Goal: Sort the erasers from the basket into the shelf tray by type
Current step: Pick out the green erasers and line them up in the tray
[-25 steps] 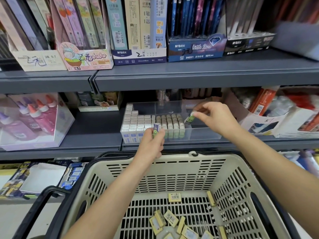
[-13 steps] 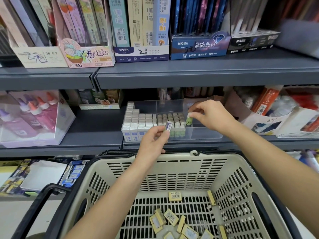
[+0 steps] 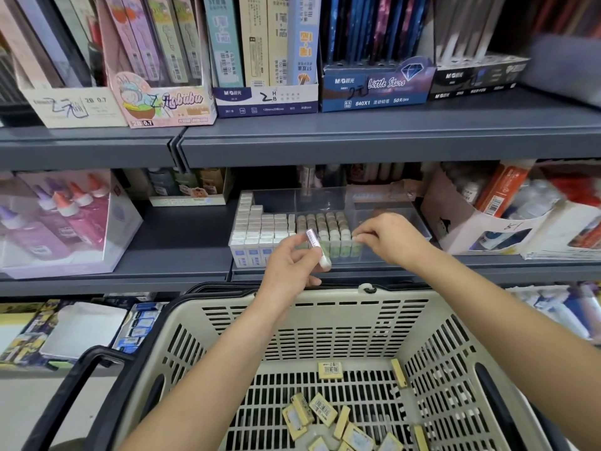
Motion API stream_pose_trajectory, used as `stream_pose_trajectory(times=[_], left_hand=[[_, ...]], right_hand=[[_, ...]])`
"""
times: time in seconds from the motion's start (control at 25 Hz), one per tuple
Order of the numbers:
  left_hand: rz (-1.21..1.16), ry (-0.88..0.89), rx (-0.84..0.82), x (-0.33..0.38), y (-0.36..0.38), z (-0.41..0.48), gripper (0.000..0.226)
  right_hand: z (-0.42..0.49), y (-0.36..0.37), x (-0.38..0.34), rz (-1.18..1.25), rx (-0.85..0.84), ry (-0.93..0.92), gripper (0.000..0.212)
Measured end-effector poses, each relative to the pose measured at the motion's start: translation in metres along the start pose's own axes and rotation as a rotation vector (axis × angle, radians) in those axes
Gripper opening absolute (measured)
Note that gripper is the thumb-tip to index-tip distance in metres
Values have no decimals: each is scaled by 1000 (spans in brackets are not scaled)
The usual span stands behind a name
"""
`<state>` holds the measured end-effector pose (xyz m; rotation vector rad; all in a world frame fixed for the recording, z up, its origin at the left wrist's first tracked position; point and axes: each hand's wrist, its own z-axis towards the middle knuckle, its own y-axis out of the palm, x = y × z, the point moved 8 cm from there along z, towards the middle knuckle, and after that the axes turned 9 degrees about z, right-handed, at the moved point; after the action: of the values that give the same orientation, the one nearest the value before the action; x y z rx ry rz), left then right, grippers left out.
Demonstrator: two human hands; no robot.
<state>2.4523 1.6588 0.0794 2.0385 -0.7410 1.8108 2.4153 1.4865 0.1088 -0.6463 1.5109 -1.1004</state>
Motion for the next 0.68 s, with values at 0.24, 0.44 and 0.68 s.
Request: stream_pose_trajectory(times=[0.24, 0.44, 0.68], left_hand=[[-137, -26, -42, 1, 13, 0, 27], [-119, -56, -67, -1, 30, 0, 16], [179, 109, 86, 17, 2, 2, 14]], right_hand=[[-52, 6, -40, 196, 109, -255, 36], [-69, -5, -30, 412, 333, -175, 27], [-50, -40, -18, 382, 492, -147, 12]])
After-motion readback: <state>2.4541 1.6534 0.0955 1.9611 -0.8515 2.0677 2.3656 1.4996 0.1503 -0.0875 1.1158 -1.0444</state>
